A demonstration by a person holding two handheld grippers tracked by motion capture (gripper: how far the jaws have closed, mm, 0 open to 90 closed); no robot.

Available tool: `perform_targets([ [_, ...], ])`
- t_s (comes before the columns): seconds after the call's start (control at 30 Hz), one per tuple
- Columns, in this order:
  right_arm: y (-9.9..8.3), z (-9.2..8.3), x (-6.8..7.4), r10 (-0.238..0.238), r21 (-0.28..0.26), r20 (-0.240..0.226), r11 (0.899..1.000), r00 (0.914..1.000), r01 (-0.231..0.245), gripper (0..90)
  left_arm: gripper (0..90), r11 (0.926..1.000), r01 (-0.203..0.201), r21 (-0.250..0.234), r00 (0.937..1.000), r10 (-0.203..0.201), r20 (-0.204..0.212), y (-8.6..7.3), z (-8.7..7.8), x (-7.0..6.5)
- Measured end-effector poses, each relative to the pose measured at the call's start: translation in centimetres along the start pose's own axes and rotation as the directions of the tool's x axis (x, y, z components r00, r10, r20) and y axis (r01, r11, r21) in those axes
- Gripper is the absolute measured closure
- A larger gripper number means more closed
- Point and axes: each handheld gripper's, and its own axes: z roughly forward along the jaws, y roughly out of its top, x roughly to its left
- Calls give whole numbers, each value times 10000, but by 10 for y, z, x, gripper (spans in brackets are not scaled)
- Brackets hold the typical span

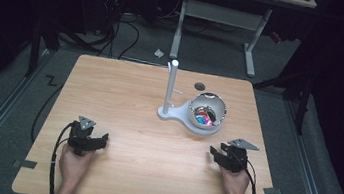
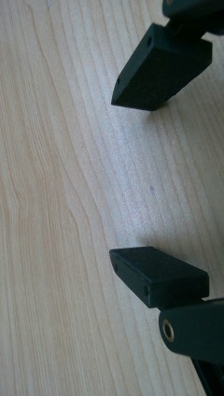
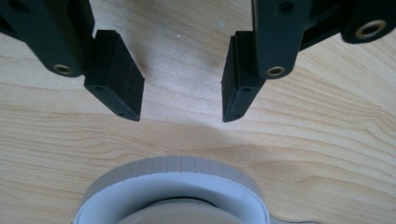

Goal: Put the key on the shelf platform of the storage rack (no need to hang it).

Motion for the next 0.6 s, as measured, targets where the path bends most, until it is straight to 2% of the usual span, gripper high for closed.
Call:
perform_targets([
  [0.33, -1, 3, 1, -151, 90, 100, 9998, 9998, 150, 492, 223, 10000, 2, -4, 10000, -2, -2, 0, 0, 0],
  [0.47, 0, 5, 3, -244, 325, 218, 9992, 9995, 237, 482, 222, 10000, 4, -2, 10000, -4, -2, 0, 0, 0],
  [0.6, 0, 7, 7, -714, 413, 532, 9967, 9960, 693, 473, 223, 10000, 2, -3, 10000, -2, -1, 0, 0, 0],
])
